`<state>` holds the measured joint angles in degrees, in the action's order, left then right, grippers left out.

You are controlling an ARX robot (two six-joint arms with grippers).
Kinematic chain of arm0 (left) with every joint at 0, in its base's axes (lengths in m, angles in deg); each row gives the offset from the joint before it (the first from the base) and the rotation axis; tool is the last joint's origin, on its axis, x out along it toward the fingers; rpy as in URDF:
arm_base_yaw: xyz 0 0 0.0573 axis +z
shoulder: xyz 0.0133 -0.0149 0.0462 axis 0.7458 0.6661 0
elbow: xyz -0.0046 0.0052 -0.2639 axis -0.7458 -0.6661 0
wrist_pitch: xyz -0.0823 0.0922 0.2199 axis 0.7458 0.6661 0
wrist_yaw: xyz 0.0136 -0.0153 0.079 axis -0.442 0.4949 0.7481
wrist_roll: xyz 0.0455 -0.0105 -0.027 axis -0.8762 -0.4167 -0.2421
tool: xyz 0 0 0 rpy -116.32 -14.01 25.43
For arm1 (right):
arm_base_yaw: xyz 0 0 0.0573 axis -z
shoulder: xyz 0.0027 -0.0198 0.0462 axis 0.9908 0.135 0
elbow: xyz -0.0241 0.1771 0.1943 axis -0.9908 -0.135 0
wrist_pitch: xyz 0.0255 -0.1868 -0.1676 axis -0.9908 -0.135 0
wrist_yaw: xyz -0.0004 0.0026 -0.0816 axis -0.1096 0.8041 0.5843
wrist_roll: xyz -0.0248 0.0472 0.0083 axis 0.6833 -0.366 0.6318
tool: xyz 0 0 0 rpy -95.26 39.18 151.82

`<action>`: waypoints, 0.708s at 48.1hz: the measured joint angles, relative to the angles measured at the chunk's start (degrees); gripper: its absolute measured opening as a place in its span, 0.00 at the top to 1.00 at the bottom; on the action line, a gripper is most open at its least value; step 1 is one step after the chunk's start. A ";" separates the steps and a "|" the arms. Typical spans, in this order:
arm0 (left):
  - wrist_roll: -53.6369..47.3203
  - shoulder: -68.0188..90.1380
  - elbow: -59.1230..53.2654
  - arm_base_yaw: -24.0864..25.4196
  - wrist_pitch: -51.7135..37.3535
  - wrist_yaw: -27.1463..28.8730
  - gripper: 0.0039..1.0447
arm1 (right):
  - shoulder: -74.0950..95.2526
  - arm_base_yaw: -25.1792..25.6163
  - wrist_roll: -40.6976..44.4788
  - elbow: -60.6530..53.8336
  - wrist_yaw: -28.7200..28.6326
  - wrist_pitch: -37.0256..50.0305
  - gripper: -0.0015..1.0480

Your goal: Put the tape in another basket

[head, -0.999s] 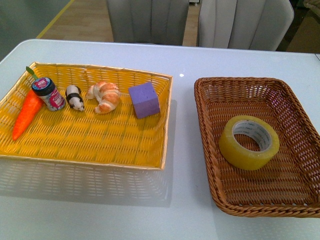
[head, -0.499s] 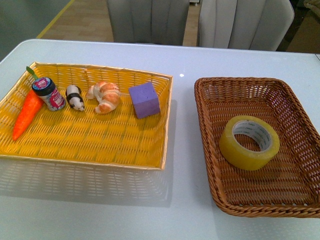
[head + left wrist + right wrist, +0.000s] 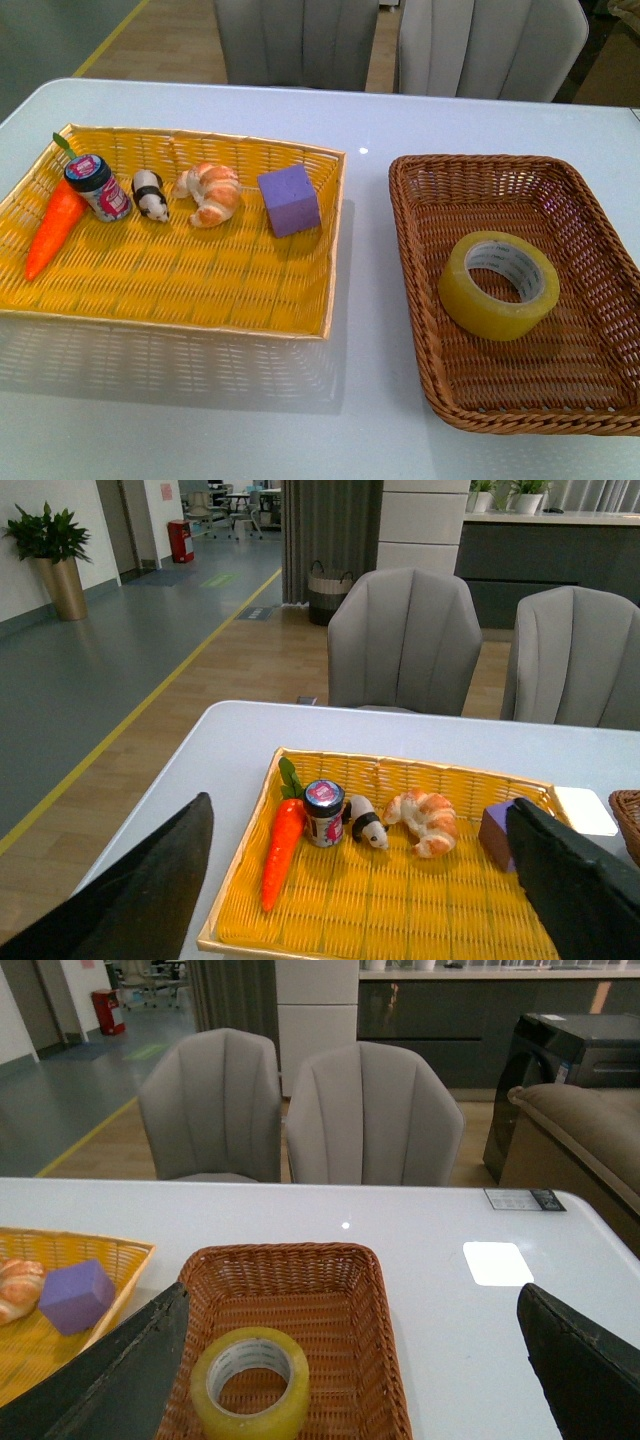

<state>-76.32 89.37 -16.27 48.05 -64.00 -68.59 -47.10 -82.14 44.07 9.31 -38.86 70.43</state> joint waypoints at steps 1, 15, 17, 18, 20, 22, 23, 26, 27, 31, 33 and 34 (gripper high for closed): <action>0.00 0.00 0.00 0.00 0.00 0.00 0.08 | 0.00 0.00 0.00 0.00 0.00 0.00 0.09; -0.09 -0.02 0.00 0.00 0.00 -0.02 0.08 | 0.00 0.00 0.00 0.00 0.00 0.00 0.09; -0.09 -0.02 0.00 0.00 0.00 0.00 0.08 | 0.00 0.00 0.00 0.00 0.00 0.00 0.09; -0.11 -0.02 0.00 0.00 0.00 0.00 0.08 | 0.00 0.00 0.00 0.00 0.00 0.00 0.09; -0.11 -0.02 0.00 0.00 0.00 0.00 0.08 | 0.00 0.00 0.00 0.00 0.00 0.00 0.09; -0.11 -0.02 0.00 0.00 0.00 0.00 0.08 | 0.00 0.00 0.00 0.00 0.00 0.00 0.09; -0.11 -0.02 0.00 0.00 0.00 0.00 0.08 | 0.00 0.00 0.02 0.00 0.00 0.00 0.09; -0.09 -0.02 0.00 0.00 0.00 0.00 0.08 | 0.00 0.00 0.00 0.00 0.00 0.00 0.09; -0.11 -0.02 0.00 0.00 0.00 0.00 0.08 | 0.00 0.00 0.00 0.00 0.00 0.00 0.09; -0.09 -0.02 0.00 0.00 0.00 0.00 0.08 | 0.00 0.00 0.00 0.00 0.00 0.00 0.09; -0.11 -0.02 0.00 0.00 0.00 0.00 0.08 | 0.00 0.00 0.00 0.00 0.00 0.00 0.09; -0.09 -0.02 0.00 0.00 0.00 0.00 0.08 | 0.00 0.00 0.00 0.00 0.00 0.00 0.09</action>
<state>-76.41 89.35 -16.27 48.05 -64.00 -68.59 -47.10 -82.14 44.07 9.31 -38.86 70.43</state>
